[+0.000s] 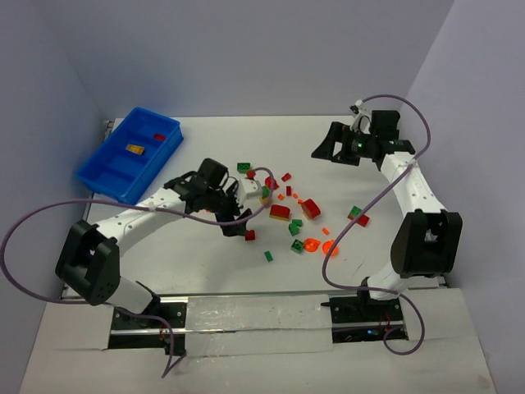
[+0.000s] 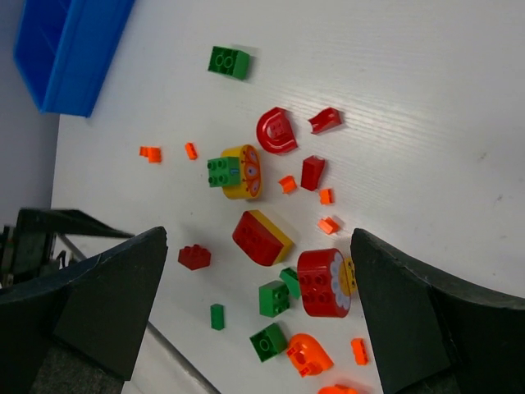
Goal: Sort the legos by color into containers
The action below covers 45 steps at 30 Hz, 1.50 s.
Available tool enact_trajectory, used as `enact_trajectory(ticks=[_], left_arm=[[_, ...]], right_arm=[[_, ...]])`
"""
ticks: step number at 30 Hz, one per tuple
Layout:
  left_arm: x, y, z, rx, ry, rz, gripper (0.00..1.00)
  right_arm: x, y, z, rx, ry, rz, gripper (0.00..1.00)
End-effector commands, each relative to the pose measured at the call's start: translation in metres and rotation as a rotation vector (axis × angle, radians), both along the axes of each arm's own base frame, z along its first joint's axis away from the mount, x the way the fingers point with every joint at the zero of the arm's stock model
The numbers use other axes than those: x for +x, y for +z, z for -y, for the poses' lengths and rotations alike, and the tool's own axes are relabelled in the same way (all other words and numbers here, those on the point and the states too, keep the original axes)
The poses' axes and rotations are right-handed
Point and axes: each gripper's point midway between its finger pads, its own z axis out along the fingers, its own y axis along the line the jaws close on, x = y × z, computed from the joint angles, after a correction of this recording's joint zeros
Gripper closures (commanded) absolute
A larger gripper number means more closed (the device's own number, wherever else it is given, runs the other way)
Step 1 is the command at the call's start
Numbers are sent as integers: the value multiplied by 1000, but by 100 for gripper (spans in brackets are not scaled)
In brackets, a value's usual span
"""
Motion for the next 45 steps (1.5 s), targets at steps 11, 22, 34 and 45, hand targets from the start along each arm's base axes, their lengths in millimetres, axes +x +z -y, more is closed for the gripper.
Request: enact_trajectory(ticks=[11,22,34,45], left_arm=[[-4,-48,42,134,-148,119,23],[13,-79,44,206,-137,180,40],[10,-82,36,214,-142,200,85],[111,53,-36,-120,288,88,100]], right_arm=[[-8,8,19,-2,-31,20,0],[-7,5,18,5,-25,13,0],[-7,2,17,8,-20,7,0],[-9,7,17,-1,-2,33,0]])
